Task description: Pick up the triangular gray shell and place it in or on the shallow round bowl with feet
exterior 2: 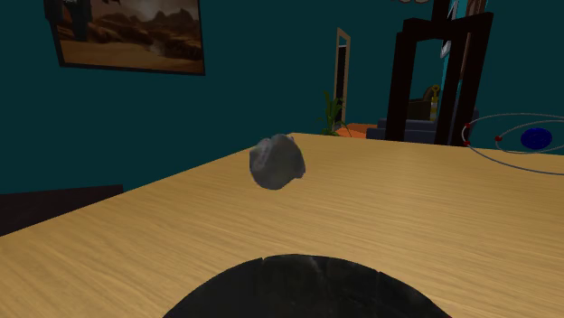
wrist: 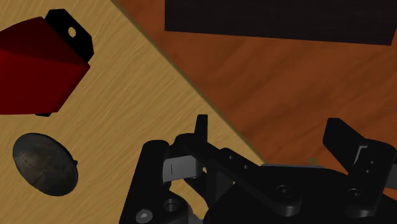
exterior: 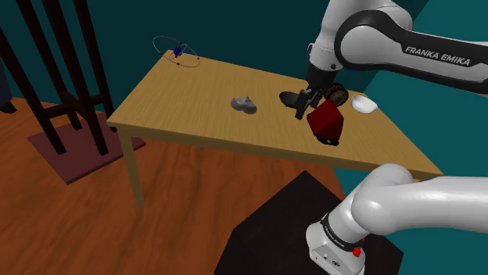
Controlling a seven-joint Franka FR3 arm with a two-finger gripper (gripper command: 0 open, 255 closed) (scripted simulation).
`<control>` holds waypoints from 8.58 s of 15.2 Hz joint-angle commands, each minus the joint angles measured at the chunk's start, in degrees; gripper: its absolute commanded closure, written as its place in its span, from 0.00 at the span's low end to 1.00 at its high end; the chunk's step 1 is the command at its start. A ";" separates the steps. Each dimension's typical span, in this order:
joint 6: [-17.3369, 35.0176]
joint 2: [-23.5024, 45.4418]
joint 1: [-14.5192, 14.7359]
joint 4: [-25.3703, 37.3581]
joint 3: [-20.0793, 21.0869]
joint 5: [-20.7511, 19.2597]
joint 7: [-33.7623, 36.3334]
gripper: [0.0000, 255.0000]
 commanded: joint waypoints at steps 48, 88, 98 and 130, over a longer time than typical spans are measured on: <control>64.64 55.61 -3.80 13.85 -11.64 7.35 -18.19 1.00; 59.15 55.11 29.44 1.65 -39.83 -148.62 114.84 0.00; 59.17 55.24 29.38 1.74 -39.81 -148.75 115.00 1.00; 73.96 38.29 28.05 5.69 -49.71 -143.76 92.74 1.00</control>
